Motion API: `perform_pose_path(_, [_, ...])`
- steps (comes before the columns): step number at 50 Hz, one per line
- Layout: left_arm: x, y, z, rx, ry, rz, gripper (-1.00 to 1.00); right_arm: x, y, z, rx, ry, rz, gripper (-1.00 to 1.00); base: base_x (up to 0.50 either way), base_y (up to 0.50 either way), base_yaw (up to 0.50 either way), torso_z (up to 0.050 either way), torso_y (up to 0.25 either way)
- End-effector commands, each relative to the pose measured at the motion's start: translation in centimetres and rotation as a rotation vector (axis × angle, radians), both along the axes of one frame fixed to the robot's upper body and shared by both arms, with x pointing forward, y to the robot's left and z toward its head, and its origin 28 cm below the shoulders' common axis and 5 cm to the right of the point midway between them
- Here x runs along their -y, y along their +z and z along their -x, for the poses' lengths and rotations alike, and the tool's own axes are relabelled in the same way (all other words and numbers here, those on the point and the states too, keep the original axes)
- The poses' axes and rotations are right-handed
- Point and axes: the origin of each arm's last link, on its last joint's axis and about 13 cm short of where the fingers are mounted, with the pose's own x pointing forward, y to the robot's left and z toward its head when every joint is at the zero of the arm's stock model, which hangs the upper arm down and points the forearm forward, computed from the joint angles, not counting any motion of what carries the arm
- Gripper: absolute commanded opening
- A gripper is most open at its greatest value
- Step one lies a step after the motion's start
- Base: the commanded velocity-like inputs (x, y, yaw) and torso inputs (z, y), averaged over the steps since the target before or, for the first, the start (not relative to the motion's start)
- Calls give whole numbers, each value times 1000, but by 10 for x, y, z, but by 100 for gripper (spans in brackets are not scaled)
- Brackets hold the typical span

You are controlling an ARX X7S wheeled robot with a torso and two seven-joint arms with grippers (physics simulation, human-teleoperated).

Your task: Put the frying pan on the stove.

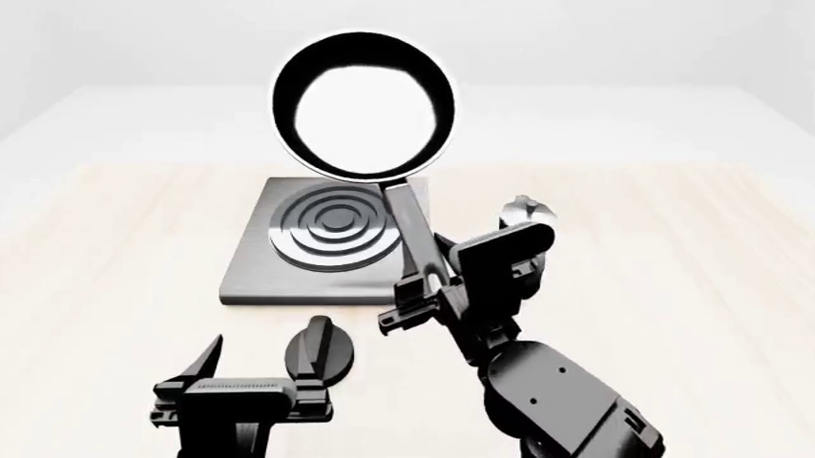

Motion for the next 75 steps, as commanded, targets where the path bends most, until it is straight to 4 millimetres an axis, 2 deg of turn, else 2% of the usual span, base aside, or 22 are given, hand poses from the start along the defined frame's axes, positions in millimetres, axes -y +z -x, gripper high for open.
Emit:
perform_pose_path(1, [0, 0, -1, -2, 1, -1, 100, 9, 20, -16, 73, 27, 37, -100, 0, 0, 0, 0, 0])
perform_pose_path(10, [0, -1, -2, -3, 2, -1, 100, 11, 21, -19, 51, 85, 55, -100, 0, 0, 0, 1, 2])
perform_pose_path(24, [0, -2, -2, -5, 2, -3, 100, 16, 12, -26, -19, 97, 94, -100, 0, 0, 0, 0, 1])
perform_pose_path(44, [1, -3, -3, -9, 1, -3, 100, 18, 29, -27, -113, 122, 159, -100, 0, 0, 0, 1, 2])
perform_pose_path(75, [1, -4, -3, -11, 2, -3, 100, 12, 39, -36, -156, 126, 226, -100, 0, 0, 0, 1, 2])
